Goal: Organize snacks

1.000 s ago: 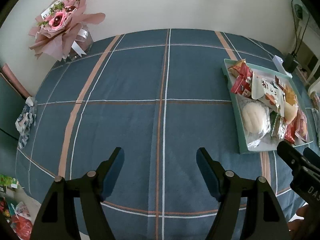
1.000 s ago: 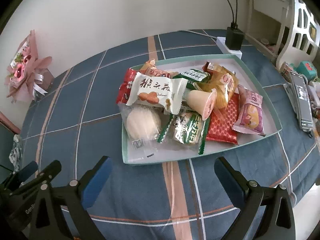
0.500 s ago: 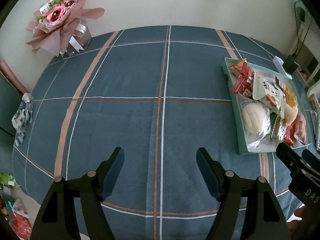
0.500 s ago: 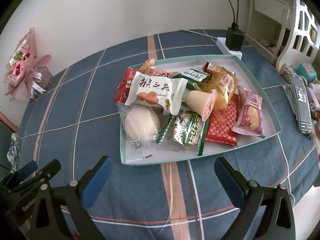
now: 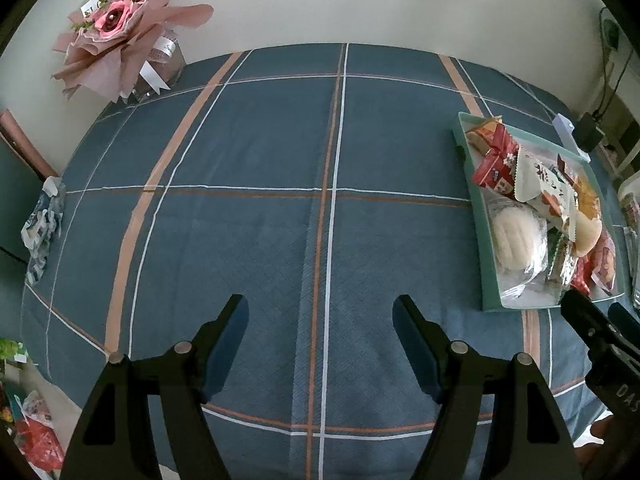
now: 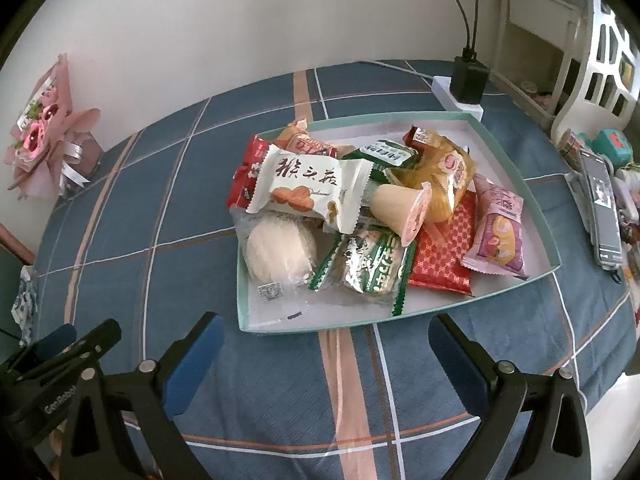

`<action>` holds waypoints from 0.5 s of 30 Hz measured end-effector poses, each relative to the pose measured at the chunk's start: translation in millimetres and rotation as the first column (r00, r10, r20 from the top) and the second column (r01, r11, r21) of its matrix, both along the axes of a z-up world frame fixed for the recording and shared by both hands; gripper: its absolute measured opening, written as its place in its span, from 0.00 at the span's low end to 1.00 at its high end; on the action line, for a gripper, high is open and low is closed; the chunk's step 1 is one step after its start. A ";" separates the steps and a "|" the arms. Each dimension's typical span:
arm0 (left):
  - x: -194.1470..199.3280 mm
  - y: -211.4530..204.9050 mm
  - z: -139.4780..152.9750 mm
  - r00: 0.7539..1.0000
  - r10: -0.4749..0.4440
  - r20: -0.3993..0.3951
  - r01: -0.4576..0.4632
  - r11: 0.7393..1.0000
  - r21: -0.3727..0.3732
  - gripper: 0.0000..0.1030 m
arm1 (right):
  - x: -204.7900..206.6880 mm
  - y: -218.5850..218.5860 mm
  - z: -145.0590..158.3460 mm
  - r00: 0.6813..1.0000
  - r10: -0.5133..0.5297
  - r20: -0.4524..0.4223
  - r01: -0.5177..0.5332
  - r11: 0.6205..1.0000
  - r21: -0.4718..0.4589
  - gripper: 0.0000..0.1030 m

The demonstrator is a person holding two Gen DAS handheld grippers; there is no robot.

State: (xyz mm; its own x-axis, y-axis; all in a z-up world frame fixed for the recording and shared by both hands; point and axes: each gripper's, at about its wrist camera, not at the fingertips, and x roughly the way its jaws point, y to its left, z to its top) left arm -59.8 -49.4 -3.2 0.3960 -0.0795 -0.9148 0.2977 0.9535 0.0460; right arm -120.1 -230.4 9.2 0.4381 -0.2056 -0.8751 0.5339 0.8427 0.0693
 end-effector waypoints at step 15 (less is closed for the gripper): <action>0.0 -1.8 0.3 1.000 0.008 0.001 -0.008 1.000 0.003 0.73 | 0.1 0.9 -1.1 1.000 0.006 -0.010 -0.006 1.000 -0.003 1.00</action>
